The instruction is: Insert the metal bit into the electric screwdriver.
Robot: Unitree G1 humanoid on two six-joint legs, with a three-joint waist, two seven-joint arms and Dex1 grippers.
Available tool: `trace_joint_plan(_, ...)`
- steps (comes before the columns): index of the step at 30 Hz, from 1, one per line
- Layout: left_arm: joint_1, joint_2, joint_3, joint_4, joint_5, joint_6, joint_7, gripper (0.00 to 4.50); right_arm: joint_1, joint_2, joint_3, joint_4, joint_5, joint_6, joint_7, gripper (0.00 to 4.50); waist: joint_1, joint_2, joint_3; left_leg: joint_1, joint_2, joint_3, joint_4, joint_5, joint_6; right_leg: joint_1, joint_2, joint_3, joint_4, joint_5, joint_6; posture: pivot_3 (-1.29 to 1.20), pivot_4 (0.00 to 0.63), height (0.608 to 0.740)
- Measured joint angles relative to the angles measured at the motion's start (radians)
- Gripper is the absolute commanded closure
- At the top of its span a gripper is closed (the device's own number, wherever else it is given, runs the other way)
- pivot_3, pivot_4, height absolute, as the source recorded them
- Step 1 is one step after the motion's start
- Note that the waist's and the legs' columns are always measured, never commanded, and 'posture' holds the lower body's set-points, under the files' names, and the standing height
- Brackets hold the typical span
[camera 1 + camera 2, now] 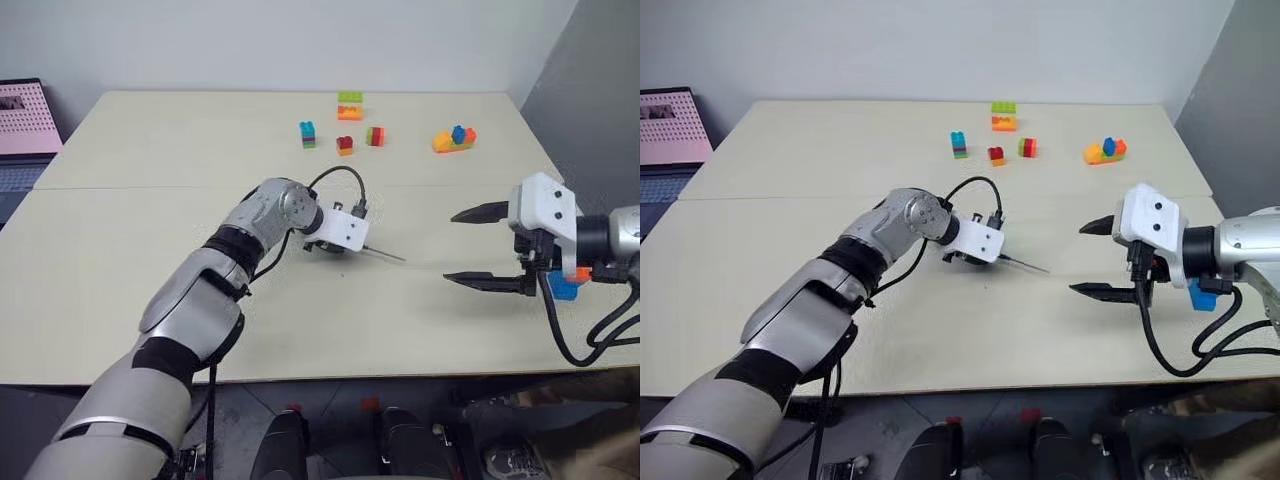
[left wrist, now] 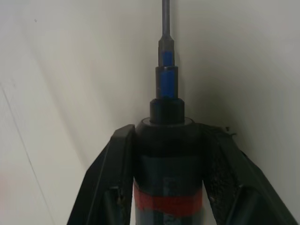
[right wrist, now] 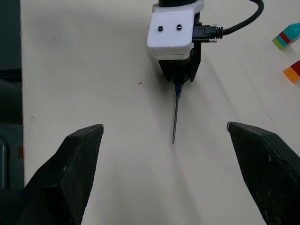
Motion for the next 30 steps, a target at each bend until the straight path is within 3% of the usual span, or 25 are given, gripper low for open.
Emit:
trace_joint_plan(7,-0.030,-0.029,0.028,0.067,0.014,-0.036,0.012,0.70,0.002,0.000,0.000,-0.009,-0.001,0.004,0.000,0.06,-0.001,0.000,0.000,0.000,0.000,0.000,0.001,0.000,0.000,0.001,0.000,0.000,0.001,0.001,0.001,0.00,0.150,0.740)
trace_joint_plan(9,-0.029,-0.010,0.087,0.052,-0.042,-0.026,-0.049,0.33,0.001,0.000,0.000,-0.006,-0.002,0.003,0.001,0.06,-0.002,-0.001,0.001,0.000,0.000,0.000,0.001,0.000,0.000,0.000,0.000,0.000,0.002,0.001,0.001,0.00,0.150,0.740)
trace_joint_plan(15,-0.011,0.123,0.291,-0.124,-0.221,0.127,-0.158,0.33,0.012,0.002,-0.002,0.005,-0.003,0.002,-0.004,0.06,-0.009,-0.001,0.001,0.001,0.000,0.000,0.001,0.000,0.000,0.000,0.000,0.000,0.003,0.001,0.001,0.00,0.150,0.740)
trace_joint_plan(19,0.180,0.307,0.419,-0.422,-0.337,0.341,-0.242,0.33,0.050,0.008,-0.022,0.017,-0.004,0.001,-0.024,0.06,-0.020,0.000,0.001,0.002,0.001,0.000,0.001,0.000,0.000,0.000,0.000,0.000,0.005,0.001,0.000,0.00,0.150,0.740)
trace_joint_plan(23,0.467,0.474,0.536,-0.752,-0.439,0.546,-0.288,0.33,0.094,0.008,-0.042,0.043,-0.018,-0.013,-0.037,0.06,-0.019,0.000,0.001,0.002,0.001,-0.001,0.003,0.000,0.000,0.001,0.000,-0.001,0.005,0.001,0.000,0.00,0.150,0.740)
trace_joint_plan(30,0.703,0.584,0.657,-1.028,-0.552,0.771,-0.271,0.33,0.116,0.009,-0.044,0.067,-0.040,-0.049,-0.041,0.06,0.000,0.000,0.001,0.003,0.001,0.000,0.008,0.000,0.000,0.004,-0.002,-0.001,0.006,-0.001,-0.004,0.00,0.150,0.740)
